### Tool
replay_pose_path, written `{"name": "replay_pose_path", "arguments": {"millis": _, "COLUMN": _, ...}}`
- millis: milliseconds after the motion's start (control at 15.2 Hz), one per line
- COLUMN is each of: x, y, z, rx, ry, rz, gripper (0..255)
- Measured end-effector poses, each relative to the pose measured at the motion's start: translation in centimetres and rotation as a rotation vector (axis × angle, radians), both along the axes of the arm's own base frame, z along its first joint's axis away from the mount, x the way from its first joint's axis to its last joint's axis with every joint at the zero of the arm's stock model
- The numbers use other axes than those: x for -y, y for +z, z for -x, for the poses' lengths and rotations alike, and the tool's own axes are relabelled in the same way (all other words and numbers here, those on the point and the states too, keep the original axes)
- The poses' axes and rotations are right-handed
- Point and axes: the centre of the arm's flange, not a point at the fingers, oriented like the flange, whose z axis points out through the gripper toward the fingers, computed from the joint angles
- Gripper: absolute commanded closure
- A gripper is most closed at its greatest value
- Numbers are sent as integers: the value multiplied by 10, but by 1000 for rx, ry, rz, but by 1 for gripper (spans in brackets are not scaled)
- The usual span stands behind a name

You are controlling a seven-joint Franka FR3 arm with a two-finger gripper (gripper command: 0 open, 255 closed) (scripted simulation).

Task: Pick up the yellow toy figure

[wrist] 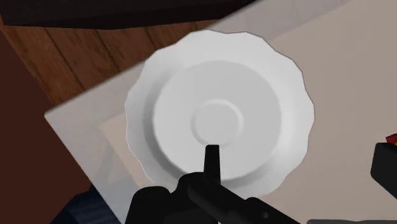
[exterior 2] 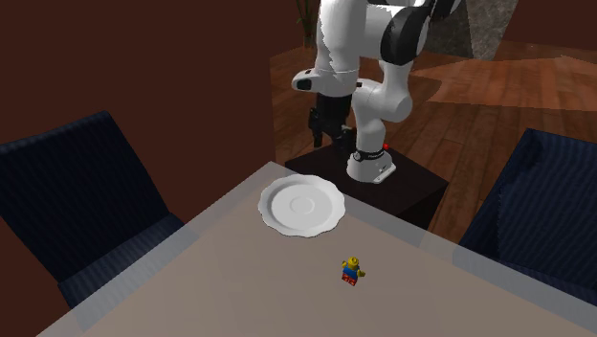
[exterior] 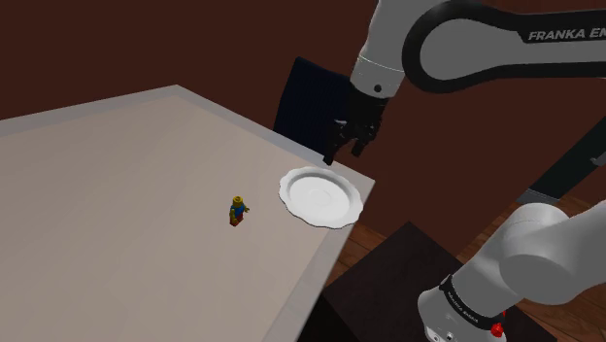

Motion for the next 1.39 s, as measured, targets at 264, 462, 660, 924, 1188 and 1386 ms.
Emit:
{"name": "replay_pose_path", "arguments": {"millis": 264, "x": -40, "y": -23, "z": -14, "rx": -9, "ry": -34, "rz": -20, "gripper": 0}}
{"name": "replay_pose_path", "arguments": {"millis": 462, "x": -70, "y": -42, "z": -29, "rx": -16, "ry": -59, "rz": -35, "gripper": 0}}
{"name": "replay_pose_path", "arguments": {"millis": 660, "x": -105, "y": -61, "z": -42, "rx": -22, "ry": -83, "rz": -50, "gripper": 0}}
{"name": "replay_pose_path", "arguments": {"millis": 924, "x": -143, "y": -83, "z": -61, "rx": -31, "ry": -117, "rz": -71, "gripper": 0}}
{"name": "replay_pose_path", "arguments": {"millis": 1188, "x": -181, "y": -102, "z": -79, "rx": -40, "ry": -147, "rz": -90, "gripper": 0}}
{"name": "replay_pose_path", "arguments": {"millis": 1386, "x": -186, "y": -115, "z": -83, "rx": -41, "ry": -153, "rz": -93, "gripper": 0}}
